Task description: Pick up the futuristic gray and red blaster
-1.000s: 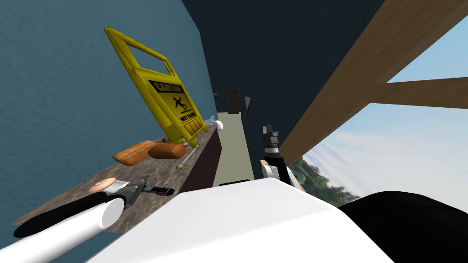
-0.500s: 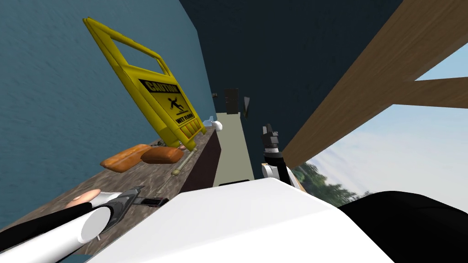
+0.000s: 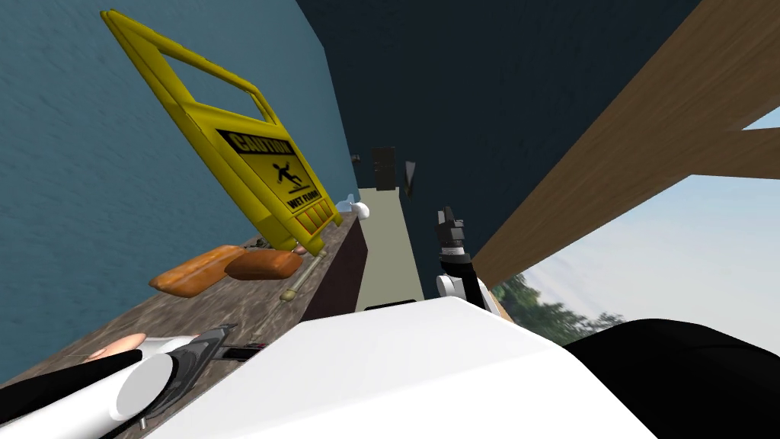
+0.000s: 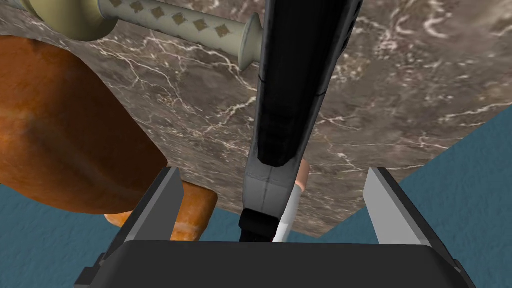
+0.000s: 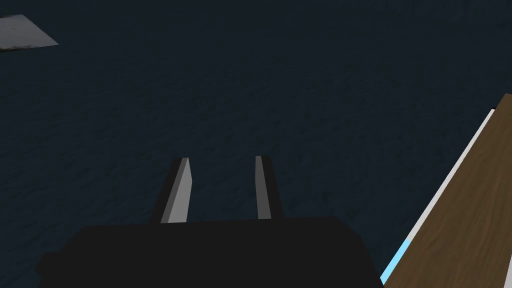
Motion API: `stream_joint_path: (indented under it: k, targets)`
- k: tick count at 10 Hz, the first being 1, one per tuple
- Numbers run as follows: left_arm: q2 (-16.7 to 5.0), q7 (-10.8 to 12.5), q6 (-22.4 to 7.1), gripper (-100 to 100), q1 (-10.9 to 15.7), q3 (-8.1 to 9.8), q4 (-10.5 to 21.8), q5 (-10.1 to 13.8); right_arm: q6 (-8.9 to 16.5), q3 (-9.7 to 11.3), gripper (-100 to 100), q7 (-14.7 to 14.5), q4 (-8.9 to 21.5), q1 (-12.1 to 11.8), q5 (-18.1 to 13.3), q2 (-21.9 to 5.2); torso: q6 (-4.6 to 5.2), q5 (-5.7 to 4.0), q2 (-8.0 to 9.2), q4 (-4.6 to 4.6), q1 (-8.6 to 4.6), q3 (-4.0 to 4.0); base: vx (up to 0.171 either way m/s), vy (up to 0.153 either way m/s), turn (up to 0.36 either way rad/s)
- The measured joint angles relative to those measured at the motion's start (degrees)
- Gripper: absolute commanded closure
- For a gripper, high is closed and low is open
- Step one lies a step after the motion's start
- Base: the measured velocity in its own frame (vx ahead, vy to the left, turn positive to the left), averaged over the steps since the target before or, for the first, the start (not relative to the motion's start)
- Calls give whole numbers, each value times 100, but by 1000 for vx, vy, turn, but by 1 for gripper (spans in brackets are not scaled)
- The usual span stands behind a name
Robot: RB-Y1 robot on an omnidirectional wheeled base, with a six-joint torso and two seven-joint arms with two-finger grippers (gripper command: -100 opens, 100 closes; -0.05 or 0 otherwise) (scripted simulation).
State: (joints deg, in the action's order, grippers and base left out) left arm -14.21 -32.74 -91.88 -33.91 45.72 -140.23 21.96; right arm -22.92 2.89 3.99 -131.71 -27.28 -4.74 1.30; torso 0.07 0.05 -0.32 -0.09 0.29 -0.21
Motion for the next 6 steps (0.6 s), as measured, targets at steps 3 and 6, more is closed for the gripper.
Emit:
stream_joint_path:
  k: [3,6]
  targets:
    - [44,-131,-398,-100,-82,90,-59,85,0,0,0,0,0,0,0,0,-1,1,4,0,0,2,47,26,-57]
    - [95,-280,-815,-100,-239,277,-203,288,0,0,0,0,0,0,0,0,-1,0,10,2,-1,5,36,28,-61]
